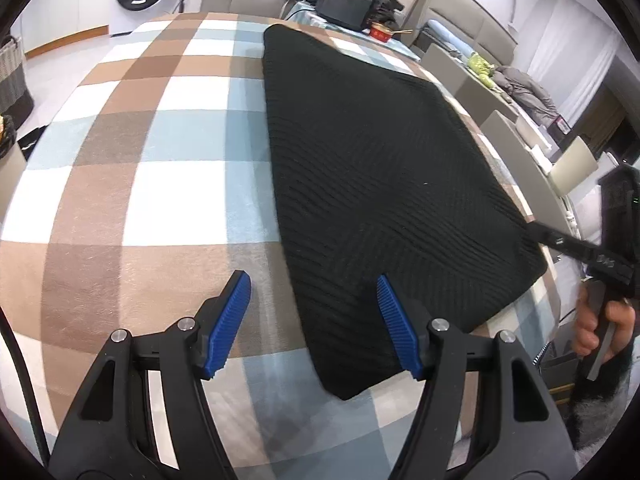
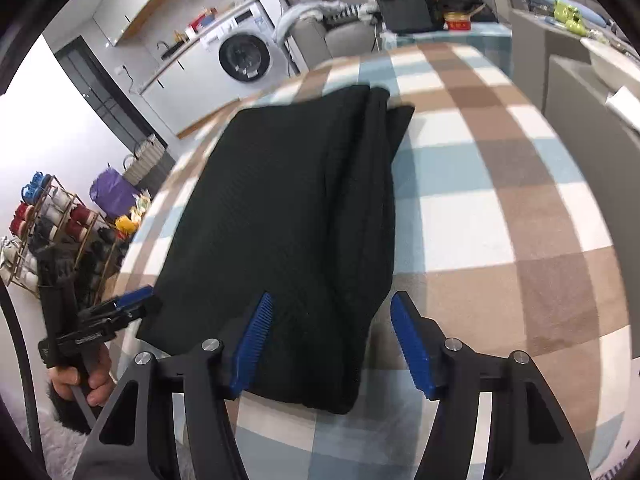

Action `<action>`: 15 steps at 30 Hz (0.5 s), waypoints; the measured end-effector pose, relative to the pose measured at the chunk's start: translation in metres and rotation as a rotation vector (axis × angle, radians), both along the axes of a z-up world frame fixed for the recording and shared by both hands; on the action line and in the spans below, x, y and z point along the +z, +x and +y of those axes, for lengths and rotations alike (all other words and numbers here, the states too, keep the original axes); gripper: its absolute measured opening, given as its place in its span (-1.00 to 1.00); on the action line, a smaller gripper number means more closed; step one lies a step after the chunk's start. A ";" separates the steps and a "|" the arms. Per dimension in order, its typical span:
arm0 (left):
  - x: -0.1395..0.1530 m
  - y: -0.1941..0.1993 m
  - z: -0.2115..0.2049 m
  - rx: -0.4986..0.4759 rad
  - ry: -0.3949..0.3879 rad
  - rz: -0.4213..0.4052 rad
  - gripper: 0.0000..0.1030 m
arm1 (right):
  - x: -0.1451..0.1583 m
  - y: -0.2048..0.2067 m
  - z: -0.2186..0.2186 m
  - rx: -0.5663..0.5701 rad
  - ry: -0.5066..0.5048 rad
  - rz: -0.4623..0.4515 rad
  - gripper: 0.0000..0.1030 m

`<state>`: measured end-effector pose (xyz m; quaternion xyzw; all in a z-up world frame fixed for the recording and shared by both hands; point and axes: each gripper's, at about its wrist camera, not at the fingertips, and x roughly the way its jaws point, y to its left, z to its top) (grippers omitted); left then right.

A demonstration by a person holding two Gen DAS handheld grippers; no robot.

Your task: Fold small clothes

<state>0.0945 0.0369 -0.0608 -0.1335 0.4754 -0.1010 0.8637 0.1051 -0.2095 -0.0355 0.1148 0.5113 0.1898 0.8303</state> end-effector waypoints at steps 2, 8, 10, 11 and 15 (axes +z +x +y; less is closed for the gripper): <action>0.000 0.001 -0.004 -0.015 -0.006 -0.008 0.21 | -0.011 0.009 0.008 0.017 -0.015 0.018 0.19; -0.003 0.011 -0.011 -0.033 0.027 -0.036 -0.56 | -0.018 0.021 0.025 0.046 -0.009 0.006 -0.33; -0.003 0.017 -0.009 -0.019 0.016 -0.034 -0.56 | -0.018 0.028 0.028 0.050 -0.018 -0.004 -0.37; -0.003 0.021 -0.008 -0.015 0.017 -0.036 -0.56 | -0.019 0.033 0.030 0.045 -0.014 -0.007 -0.37; -0.001 0.047 -0.003 0.018 0.041 -0.051 -0.56 | -0.021 0.062 0.038 0.023 -0.006 -0.020 -0.37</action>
